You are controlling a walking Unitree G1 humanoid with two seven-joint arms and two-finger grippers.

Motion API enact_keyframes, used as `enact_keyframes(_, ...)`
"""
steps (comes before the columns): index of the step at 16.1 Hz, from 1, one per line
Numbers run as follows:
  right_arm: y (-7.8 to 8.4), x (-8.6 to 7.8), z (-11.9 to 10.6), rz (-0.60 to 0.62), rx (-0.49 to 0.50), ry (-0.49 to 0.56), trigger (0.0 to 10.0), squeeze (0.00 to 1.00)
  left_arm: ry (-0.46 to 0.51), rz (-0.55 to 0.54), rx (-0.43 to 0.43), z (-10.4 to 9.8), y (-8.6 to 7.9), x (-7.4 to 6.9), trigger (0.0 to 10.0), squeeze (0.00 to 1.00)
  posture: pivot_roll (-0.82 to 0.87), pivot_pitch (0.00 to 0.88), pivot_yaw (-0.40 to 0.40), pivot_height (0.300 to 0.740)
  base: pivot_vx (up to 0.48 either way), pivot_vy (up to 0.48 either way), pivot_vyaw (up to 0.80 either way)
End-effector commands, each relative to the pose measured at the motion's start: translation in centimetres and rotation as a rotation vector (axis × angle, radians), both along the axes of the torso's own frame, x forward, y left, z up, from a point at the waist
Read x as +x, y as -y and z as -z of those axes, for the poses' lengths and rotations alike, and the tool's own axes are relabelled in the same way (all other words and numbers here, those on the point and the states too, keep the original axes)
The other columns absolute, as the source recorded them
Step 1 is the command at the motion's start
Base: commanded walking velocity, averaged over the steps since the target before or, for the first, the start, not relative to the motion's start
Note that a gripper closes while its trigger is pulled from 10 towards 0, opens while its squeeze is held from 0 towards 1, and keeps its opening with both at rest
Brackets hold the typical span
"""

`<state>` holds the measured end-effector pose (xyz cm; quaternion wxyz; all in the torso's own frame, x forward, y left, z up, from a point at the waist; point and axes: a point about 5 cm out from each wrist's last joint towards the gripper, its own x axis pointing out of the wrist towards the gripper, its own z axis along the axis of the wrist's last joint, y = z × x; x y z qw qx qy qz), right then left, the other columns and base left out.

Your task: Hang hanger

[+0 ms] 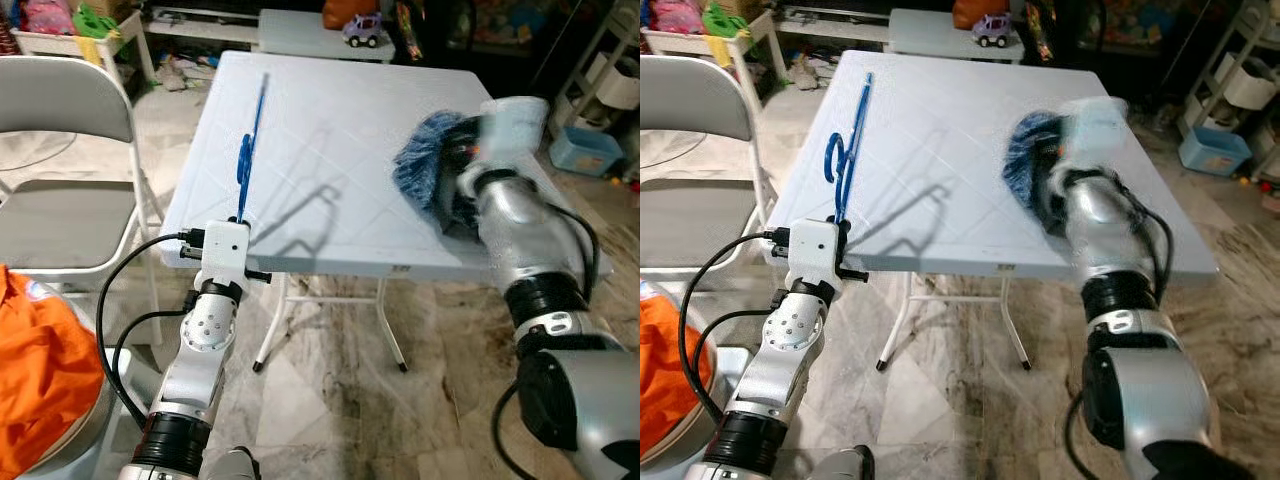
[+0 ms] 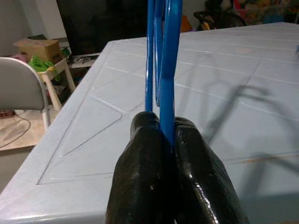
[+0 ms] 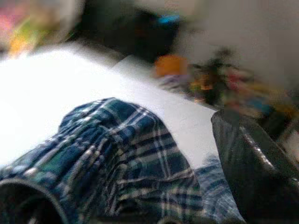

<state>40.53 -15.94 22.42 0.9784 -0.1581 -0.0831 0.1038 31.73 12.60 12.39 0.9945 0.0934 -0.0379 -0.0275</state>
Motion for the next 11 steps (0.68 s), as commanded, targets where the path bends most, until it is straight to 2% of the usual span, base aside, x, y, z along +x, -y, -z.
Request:
enact_keyframes(1, -1.9, -0.5, 3.0, -0.159, -0.167, -0.187, 10.0, 1.00, -0.139, -0.005, 0.018, 2.8, 0.0, -0.5, 10.0, 0.00, 0.25, 0.095, -0.143, 0.740, 0.000, 0.000, 0.00)
enact_keyframes(2, -2.6, -1.6, 5.3, -0.312, -0.257, -0.286, 10.0, 1.00, -0.143, -0.007, 0.017, 2.9, 0.0, -0.5, 10.0, 0.00, 0.25, 0.095, -0.147, 0.740, 0.000, 0.000, 0.00)
enact_keyframes(3, -2.9, -2.7, 6.7, -0.414, -0.328, -0.307, 10.0, 1.00, -0.146, -0.010, 0.015, 2.9, 0.0, -0.5, 10.0, 0.00, 0.25, 0.095, -0.149, 0.740, 0.000, 0.000, 0.00)
enact_keyframes(5, -1.2, -2.5, 7.2, -0.304, -0.334, -0.276, 10.0, 1.00, -0.153, -0.009, 0.013, 3.0, 0.0, -0.5, 10.0, 0.00, 0.25, 0.093, -0.146, 0.740, 0.000, 0.000, 0.00)
enact_keyframes(6, -0.3, -3.3, 8.3, -0.338, -0.373, -0.342, 10.0, 1.00, -0.158, -0.002, 0.013, 3.1, 0.2, -0.5, 10.0, 0.00, 0.24, 0.089, -0.141, 0.740, 0.000, 0.000, 0.00)
enact_keyframes(7, 0.0, -3.5, 8.4, -0.335, -0.405, -0.343, 10.0, 1.00, -0.160, 0.003, 0.014, 3.1, 0.3, -0.5, 10.0, 0.00, 0.24, 0.090, -0.140, 0.740, 0.000, 0.000, 0.00)
enact_keyframes(8, 1.5, -3.8, 8.5, -0.302, -0.504, -0.333, 10.0, 1.00, -0.165, 0.014, 0.017, 3.2, 0.5, -0.4, 10.0, 0.00, 0.23, 0.087, -0.137, 0.740, 0.000, 0.000, 0.00)
enact_keyframes(9, 1.9, -3.9, 8.4, -0.289, -0.538, -0.320, 10.0, 1.00, -0.167, 0.018, 0.018, 3.2, 0.6, -0.4, 10.0, 0.00, 0.23, 0.085, -0.135, 0.740, 0.000, 0.000, 0.00)
enact_keyframes(11, 4.1, -4.1, 8.6, -0.177, -0.634, -0.267, 10.0, 1.00, -0.168, 0.024, 0.019, 3.3, 0.8, -0.3, 10.0, 0.00, 0.22, 0.080, -0.131, 0.740, 0.000, 0.000, 0.00)
